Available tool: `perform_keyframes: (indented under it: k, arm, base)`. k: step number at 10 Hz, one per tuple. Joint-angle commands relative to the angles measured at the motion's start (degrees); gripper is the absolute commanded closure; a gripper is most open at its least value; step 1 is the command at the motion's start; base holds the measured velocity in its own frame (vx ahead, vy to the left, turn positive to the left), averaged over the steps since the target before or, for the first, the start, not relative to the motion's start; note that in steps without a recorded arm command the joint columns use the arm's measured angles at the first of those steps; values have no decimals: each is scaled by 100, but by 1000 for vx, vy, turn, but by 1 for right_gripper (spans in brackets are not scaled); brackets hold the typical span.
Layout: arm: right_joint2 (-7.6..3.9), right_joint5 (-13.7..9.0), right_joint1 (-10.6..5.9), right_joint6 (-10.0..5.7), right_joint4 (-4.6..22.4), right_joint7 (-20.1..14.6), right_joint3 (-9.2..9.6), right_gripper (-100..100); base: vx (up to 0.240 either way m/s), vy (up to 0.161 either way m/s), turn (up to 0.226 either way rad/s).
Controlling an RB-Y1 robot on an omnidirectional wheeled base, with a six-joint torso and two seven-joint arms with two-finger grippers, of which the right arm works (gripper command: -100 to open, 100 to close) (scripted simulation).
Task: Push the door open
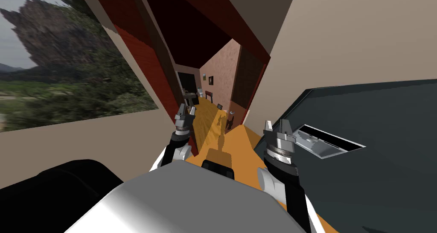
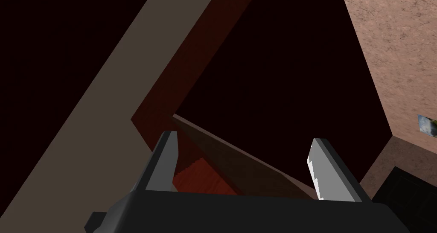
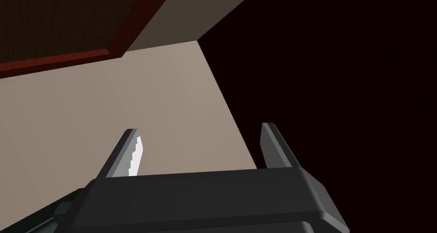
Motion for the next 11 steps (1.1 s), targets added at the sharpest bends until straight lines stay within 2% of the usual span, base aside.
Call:
perform_keyframes:
  k: [1,3,11]
  arm:
    - [-35,35,-84,-47,213,-33,19,-100]
    - [-60,63,-151,-84,383,-60,34,-100]
    - [-185,248,-588,-327,1497,-235,132,-100]
  base:
    - [46,-29,35]
    - [75,-41,34]
    - [80,-50,38]
